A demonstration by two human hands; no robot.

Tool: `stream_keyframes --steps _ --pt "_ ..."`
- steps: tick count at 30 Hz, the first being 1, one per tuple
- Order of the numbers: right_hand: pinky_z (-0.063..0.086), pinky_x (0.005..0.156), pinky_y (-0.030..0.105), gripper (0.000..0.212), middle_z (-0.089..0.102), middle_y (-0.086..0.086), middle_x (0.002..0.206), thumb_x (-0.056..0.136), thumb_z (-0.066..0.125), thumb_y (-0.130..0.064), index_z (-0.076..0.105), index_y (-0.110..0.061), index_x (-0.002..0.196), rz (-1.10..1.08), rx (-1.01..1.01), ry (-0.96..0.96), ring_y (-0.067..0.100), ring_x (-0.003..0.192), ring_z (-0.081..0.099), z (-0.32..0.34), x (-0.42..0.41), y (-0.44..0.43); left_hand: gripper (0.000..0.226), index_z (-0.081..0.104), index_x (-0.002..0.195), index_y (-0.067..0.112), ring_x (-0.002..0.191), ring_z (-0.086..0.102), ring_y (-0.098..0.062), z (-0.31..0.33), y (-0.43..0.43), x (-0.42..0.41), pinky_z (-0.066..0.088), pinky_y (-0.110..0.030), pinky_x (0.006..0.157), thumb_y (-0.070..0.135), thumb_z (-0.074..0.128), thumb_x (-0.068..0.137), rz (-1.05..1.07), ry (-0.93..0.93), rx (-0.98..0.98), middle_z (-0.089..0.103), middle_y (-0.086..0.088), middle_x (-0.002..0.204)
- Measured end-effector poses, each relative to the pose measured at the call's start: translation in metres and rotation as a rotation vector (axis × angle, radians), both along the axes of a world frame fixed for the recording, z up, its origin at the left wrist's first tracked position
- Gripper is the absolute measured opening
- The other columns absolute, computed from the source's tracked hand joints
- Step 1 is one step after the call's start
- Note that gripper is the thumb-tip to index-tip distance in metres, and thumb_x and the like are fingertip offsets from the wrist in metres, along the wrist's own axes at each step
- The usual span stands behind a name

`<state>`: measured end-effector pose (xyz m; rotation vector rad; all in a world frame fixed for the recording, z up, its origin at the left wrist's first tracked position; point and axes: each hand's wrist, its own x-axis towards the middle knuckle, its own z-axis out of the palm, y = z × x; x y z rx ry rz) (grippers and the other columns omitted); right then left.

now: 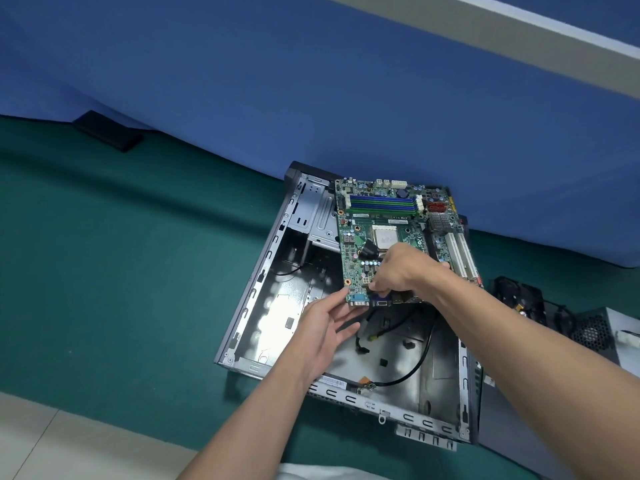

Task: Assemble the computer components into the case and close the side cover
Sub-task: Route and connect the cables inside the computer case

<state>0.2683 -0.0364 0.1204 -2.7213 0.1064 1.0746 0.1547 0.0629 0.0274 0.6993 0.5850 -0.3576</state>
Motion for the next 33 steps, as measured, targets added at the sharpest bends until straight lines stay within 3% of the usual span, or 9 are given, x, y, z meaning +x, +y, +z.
stream_keyframes --steps 5,9,15,19,23,25,27,30,33 --pt "0.037 0.103 0.048 0.026 0.065 0.009 0.098 0.079 0.076 -0.023 0.066 -0.003 0.093 0.014 -0.06 -0.024 0.028 0.095 0.059 -0.001 0.004 0.003 0.034 0.069 0.101 0.009 0.1 0.069 -0.024 -0.001 0.0 0.0 0.05 -0.034 0.081 0.03 0.072 0.074 0.01 0.003 -0.021 0.07 -0.014 0.101" --pt "0.016 0.111 0.057 0.012 0.061 0.002 0.073 0.082 0.069 -0.016 0.062 -0.007 0.077 0.003 -0.148 -0.169 0.025 0.075 0.052 -0.013 -0.003 0.004 0.036 0.07 0.104 0.008 0.099 0.069 -0.024 0.0 0.0 0.0 0.05 -0.035 0.08 0.028 0.072 0.074 0.017 0.0 -0.028 0.07 -0.016 0.103" --pt "0.015 0.078 0.043 0.015 0.063 -0.002 0.062 0.08 0.061 -0.012 0.06 -0.016 0.066 -0.059 -0.136 -0.344 0.018 0.066 0.051 -0.027 -0.015 0.003 0.044 0.066 0.116 0.003 0.103 0.068 -0.024 0.003 -0.001 0.0 0.049 -0.036 0.082 0.027 0.07 0.078 0.027 0.022 -0.025 0.066 -0.021 0.113" --pt "0.021 0.083 0.041 0.014 0.063 -0.001 0.063 0.079 0.057 -0.008 0.059 -0.014 0.066 -0.028 -0.105 -0.316 0.02 0.07 0.054 -0.022 -0.016 0.003 0.026 0.07 0.098 0.011 0.104 0.068 -0.024 0.003 0.0 -0.001 0.047 -0.038 0.086 0.027 0.07 0.078 0.012 -0.001 -0.015 0.07 -0.015 0.102" --pt "0.024 0.085 0.043 0.013 0.068 -0.003 0.085 0.09 0.061 -0.025 0.071 -0.019 0.085 0.267 -0.028 -0.403 0.021 0.091 0.054 -0.016 -0.026 -0.01 0.019 0.072 0.09 0.014 0.104 0.068 -0.025 0.002 -0.001 -0.001 0.048 -0.04 0.086 0.029 0.07 0.078 0.019 -0.021 0.05 0.071 -0.01 0.091" --pt "0.034 0.091 0.043 0.022 0.062 -0.002 0.107 0.092 0.059 -0.034 0.07 -0.019 0.104 0.451 0.054 -0.607 0.021 0.108 0.045 -0.012 -0.035 -0.028 0.014 0.076 0.088 0.017 0.104 0.068 -0.026 0.003 -0.001 -0.001 0.047 -0.041 0.087 0.027 0.068 0.083 0.029 -0.028 0.072 0.072 -0.01 0.093" --pt "0.038 0.097 0.041 0.035 0.054 0.0 0.12 0.092 0.058 -0.039 0.064 -0.018 0.119 0.464 0.155 -0.764 0.019 0.116 0.036 -0.004 -0.038 -0.052 0.018 0.077 0.083 0.019 0.105 0.068 -0.026 0.003 -0.002 -0.002 0.046 -0.04 0.089 0.02 0.06 0.09 0.007 -0.046 0.107 0.073 -0.011 0.103" --pt "0.034 0.103 0.041 0.057 0.046 0.001 0.132 0.088 0.057 -0.052 0.049 -0.022 0.136 0.389 0.162 -0.612 0.02 0.124 0.028 0.001 -0.037 -0.093 0.026 0.073 0.095 0.013 0.104 0.068 -0.022 0.005 -0.003 -0.003 0.046 -0.039 0.088 0.005 0.049 0.089 -0.039 -0.055 0.194 0.07 -0.009 0.116" --pt "0.041 0.097 0.038 0.064 0.047 0.003 0.13 0.088 0.061 -0.046 0.037 -0.021 0.141 0.603 0.003 -0.484 0.025 0.12 0.041 -0.011 -0.039 -0.115 0.039 0.063 0.118 0.003 0.101 0.069 -0.02 0.007 -0.004 -0.003 0.05 -0.04 0.088 -0.008 0.045 0.084 -0.05 -0.014 0.272 0.062 -0.007 0.131"
